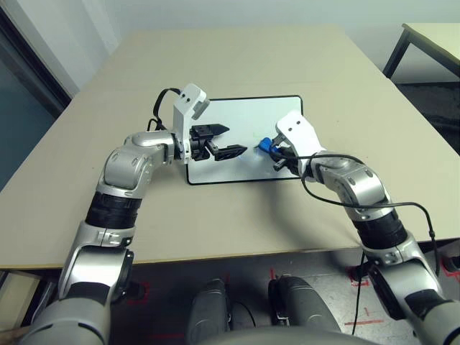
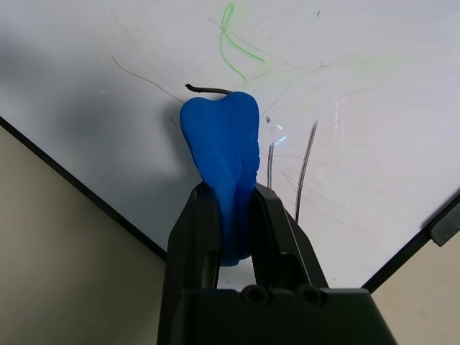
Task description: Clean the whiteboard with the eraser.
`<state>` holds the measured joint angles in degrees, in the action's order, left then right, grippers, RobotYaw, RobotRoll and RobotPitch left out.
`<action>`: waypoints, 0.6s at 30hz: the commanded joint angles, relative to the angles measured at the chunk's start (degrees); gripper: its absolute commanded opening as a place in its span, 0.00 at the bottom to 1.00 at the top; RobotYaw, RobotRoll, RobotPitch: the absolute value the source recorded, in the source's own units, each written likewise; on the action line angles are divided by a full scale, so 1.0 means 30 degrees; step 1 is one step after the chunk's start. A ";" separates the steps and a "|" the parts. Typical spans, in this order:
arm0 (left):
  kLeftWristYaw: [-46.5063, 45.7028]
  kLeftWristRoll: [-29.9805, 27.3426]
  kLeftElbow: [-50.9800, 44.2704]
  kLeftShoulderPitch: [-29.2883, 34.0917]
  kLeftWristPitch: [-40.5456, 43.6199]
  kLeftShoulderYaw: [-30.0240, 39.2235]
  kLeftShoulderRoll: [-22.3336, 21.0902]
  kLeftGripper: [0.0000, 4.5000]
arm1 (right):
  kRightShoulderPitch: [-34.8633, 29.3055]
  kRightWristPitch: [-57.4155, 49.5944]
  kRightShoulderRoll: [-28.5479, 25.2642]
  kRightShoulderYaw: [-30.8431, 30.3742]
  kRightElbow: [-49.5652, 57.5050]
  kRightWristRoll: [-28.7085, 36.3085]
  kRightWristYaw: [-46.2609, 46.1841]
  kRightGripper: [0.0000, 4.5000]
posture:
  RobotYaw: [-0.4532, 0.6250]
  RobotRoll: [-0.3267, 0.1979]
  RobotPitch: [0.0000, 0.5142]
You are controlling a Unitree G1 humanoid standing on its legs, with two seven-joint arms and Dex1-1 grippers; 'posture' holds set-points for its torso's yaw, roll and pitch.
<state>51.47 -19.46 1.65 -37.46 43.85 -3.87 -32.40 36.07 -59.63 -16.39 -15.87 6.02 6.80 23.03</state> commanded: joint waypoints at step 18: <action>0.0014 -0.0170 -0.0359 0.0302 0.0295 -0.0384 -0.0275 1.00 | -0.2173 -0.2182 -0.2251 -0.0590 0.1780 0.0061 0.0788 0.13 | 0.35 0.62 0.24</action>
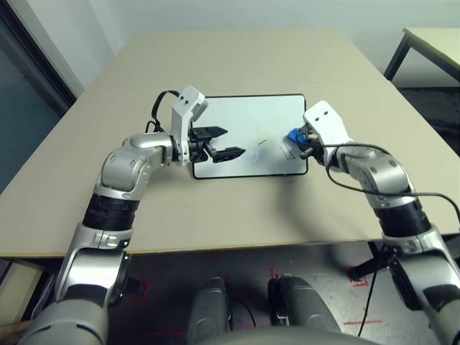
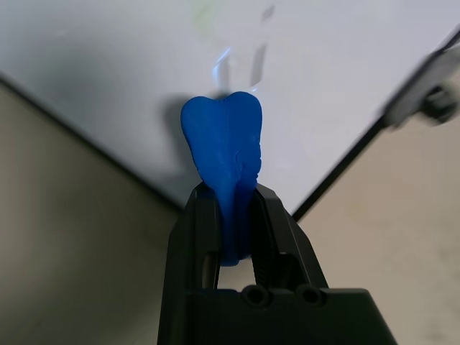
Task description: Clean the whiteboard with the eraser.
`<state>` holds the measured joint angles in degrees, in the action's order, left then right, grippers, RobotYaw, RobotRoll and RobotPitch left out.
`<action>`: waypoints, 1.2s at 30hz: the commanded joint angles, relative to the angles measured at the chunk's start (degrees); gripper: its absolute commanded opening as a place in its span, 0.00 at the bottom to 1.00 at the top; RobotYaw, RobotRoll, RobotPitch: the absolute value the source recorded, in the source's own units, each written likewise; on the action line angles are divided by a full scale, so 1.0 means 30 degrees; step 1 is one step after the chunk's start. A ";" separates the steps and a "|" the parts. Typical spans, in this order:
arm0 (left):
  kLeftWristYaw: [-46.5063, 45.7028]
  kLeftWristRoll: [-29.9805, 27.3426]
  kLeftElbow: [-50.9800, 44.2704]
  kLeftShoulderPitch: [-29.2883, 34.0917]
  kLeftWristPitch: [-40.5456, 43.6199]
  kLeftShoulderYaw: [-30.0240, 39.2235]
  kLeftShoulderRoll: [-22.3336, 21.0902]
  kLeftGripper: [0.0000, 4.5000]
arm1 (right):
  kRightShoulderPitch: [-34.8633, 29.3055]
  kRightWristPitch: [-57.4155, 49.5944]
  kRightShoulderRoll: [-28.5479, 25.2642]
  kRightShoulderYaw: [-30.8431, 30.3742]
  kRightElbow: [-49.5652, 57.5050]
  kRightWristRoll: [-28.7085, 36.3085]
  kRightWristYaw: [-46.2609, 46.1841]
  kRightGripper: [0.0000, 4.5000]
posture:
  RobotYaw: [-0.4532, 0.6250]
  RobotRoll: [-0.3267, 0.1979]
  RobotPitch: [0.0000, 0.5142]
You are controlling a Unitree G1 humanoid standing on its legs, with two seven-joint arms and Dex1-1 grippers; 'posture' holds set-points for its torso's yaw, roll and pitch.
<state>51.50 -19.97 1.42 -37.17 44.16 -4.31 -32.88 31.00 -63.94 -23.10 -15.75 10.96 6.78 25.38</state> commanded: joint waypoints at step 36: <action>-0.0342 -0.0384 -0.1091 0.0555 0.0874 -0.0233 -0.0313 1.00 | 0.1439 -0.0100 -0.1330 0.0611 -0.2065 -0.0504 -0.0421 0.13 | 0.35 0.62 0.29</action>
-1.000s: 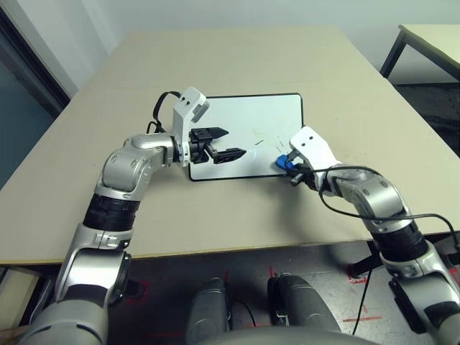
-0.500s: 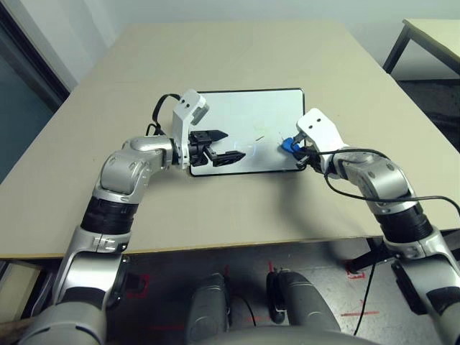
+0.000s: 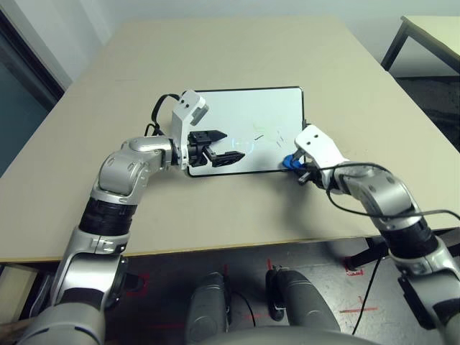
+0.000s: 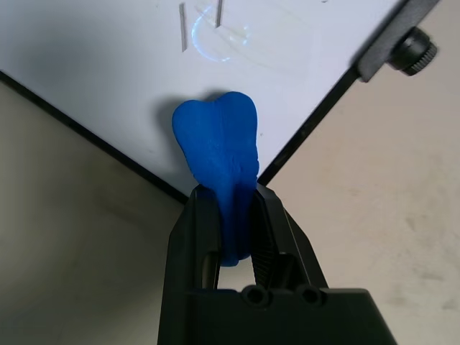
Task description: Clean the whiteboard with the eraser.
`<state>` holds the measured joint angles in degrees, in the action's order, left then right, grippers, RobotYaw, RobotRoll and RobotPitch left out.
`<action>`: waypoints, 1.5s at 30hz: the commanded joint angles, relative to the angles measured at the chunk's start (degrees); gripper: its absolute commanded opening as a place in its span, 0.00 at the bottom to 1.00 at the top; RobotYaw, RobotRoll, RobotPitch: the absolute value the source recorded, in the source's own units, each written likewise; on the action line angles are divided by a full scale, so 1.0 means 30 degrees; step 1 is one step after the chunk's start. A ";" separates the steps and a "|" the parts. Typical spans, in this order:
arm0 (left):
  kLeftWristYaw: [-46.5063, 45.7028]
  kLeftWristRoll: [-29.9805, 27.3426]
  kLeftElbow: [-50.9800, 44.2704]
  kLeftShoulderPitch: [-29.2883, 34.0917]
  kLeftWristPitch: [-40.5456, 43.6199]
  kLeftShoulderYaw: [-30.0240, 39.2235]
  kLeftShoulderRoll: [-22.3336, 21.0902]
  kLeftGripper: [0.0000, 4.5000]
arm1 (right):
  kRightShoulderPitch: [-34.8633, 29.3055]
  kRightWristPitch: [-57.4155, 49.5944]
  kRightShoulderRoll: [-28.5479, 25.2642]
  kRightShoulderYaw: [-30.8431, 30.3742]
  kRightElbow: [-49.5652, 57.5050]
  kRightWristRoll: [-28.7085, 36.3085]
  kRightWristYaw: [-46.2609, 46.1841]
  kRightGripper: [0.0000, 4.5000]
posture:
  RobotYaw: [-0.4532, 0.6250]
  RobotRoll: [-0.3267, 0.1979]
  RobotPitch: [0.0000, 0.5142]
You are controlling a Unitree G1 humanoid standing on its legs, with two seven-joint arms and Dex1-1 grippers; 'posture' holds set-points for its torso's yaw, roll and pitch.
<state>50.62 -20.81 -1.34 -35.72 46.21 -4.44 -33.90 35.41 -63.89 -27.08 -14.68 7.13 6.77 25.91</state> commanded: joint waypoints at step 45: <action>-0.0145 -0.0016 0.0107 0.0377 -0.0489 -0.0138 0.0324 1.00 | 0.2596 0.0838 0.1345 0.0145 -0.0888 -0.0224 -0.0541 0.13 | 0.36 0.62 0.25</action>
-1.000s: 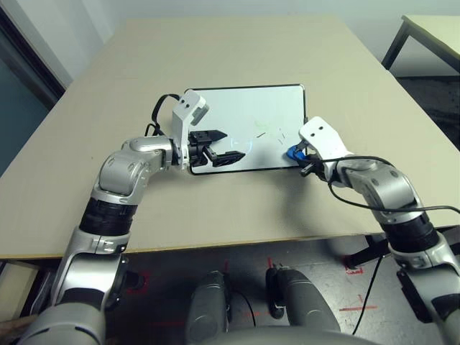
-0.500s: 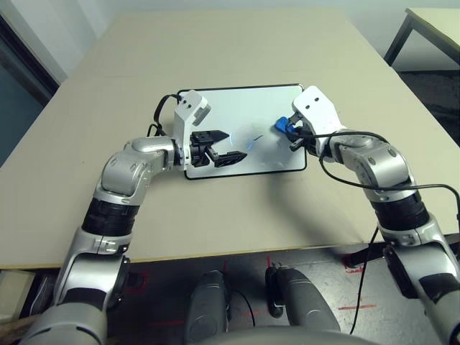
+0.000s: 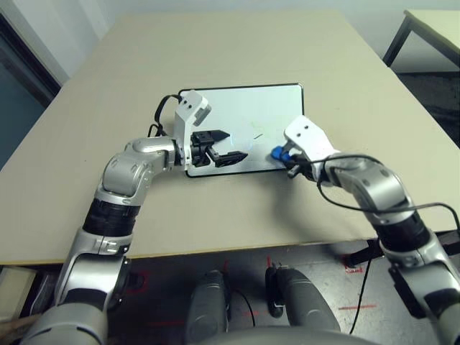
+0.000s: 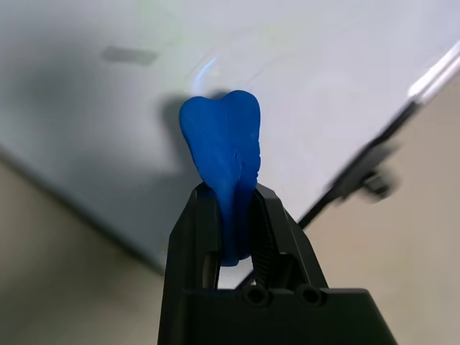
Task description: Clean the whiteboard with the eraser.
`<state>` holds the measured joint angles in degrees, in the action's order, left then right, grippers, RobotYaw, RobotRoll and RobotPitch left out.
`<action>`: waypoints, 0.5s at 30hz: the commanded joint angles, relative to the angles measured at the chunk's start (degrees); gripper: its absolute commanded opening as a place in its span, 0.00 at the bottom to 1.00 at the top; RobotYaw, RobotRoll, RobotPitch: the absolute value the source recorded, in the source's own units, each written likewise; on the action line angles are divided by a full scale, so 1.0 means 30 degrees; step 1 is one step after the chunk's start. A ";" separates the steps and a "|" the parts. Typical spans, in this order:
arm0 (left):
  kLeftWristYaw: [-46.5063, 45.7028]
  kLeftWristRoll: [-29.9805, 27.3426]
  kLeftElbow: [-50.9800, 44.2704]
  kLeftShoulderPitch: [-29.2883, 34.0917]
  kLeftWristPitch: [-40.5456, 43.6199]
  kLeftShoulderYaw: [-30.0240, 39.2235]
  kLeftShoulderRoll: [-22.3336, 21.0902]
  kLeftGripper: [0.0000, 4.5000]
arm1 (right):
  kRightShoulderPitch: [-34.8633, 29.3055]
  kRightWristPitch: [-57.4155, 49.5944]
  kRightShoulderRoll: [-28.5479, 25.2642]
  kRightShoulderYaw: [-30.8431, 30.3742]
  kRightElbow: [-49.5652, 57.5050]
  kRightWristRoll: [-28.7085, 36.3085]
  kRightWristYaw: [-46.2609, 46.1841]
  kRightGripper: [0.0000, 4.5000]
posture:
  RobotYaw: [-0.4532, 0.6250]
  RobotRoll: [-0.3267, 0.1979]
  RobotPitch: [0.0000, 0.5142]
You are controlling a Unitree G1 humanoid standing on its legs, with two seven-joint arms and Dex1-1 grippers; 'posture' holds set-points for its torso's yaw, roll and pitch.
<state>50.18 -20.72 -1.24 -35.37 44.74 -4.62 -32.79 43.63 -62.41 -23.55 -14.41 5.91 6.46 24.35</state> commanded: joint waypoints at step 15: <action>-0.0296 -0.0225 -0.0487 0.0425 0.0452 0.0072 -0.0155 1.00 | -0.0678 -0.0585 0.0186 -0.0865 0.0885 0.0164 0.0462 0.13 | 0.37 0.62 0.26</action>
<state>49.44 -20.92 -2.07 -34.56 45.41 -4.49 -32.99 39.40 -66.32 -23.22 -18.62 11.37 7.88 26.36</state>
